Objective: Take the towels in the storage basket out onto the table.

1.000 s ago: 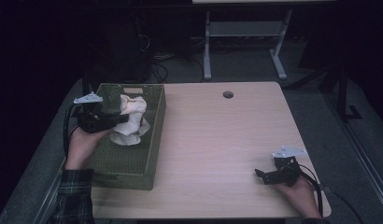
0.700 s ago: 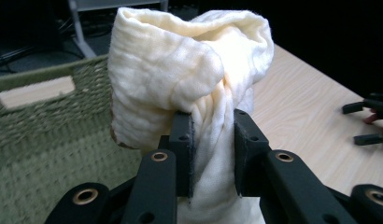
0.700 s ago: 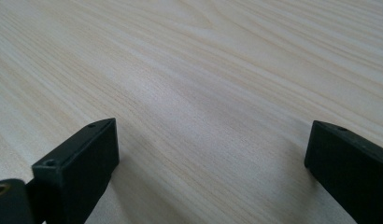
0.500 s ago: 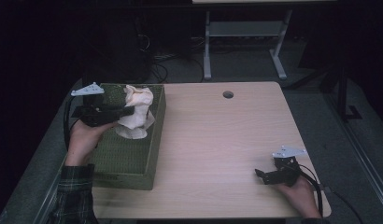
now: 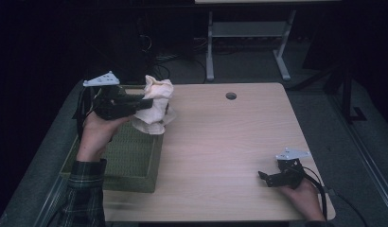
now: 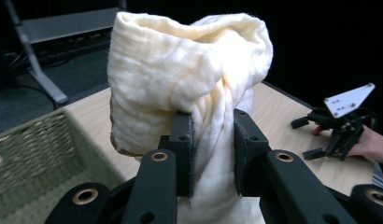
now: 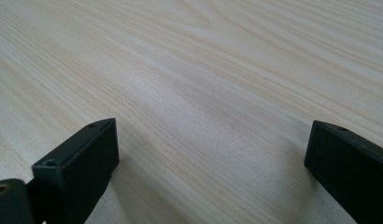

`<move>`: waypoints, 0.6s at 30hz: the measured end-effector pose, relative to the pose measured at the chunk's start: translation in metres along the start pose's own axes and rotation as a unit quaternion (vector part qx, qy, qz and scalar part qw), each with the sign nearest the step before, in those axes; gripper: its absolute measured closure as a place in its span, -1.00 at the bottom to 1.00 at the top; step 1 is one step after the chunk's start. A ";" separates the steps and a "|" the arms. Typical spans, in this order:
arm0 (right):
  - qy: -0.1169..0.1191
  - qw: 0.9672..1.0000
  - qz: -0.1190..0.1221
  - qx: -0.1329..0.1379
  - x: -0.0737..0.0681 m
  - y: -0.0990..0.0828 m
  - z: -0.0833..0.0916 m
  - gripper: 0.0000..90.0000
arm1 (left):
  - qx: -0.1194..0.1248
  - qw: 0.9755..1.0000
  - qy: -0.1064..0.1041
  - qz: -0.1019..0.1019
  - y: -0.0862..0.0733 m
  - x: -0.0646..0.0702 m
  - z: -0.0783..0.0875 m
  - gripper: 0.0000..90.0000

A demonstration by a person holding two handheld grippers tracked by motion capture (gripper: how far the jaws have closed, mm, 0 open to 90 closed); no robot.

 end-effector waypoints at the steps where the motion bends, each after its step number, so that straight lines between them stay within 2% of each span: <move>1: 0.000 1.000 0.000 0.000 0.000 0.000 0.000 -0.94 | 0.000 1.000 -0.003 -0.005 0.003 0.003 -0.003 0.61; 3: 0.000 1.000 0.000 0.000 0.000 0.000 0.000 -0.94 | 0.000 1.000 -0.005 -0.006 0.005 0.006 -0.006 0.61; 7: 0.000 1.000 0.000 0.000 0.000 0.000 0.000 -0.94 | 0.000 1.000 -0.023 -0.016 0.012 0.020 -0.021 0.61; 8: 0.000 1.000 0.000 0.000 0.000 0.000 0.000 -0.94 | -0.004 0.999 -0.032 -0.019 0.014 0.027 -0.029 0.61; 11: 0.000 1.000 0.000 0.000 0.000 0.000 0.000 -0.94 | -0.005 0.999 -0.040 -0.024 0.016 0.034 -0.037 0.61; 14: 0.000 1.000 0.000 0.000 0.000 0.000 0.000 -0.94 | -0.005 0.998 -0.054 -0.028 0.019 0.049 -0.051 0.61; 15: 0.000 1.000 0.000 0.000 0.000 0.000 0.000 -0.94 | -0.005 0.998 -0.054 -0.028 0.019 0.049 -0.051 0.61; 18: 0.000 1.000 0.000 0.000 0.000 0.000 0.000 -0.94 | -0.011 0.997 -0.069 -0.038 0.021 0.067 -0.069 0.61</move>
Point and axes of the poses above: each handheld gripper's, and its own axes: z roughly backward along the jaws, y roughly out of its top, x roughly to its right, the point moved 7 cm from there along -z, roughly forward along the jaws, and after that the axes turned 13 degrees about -z, right-handed, at the moved point
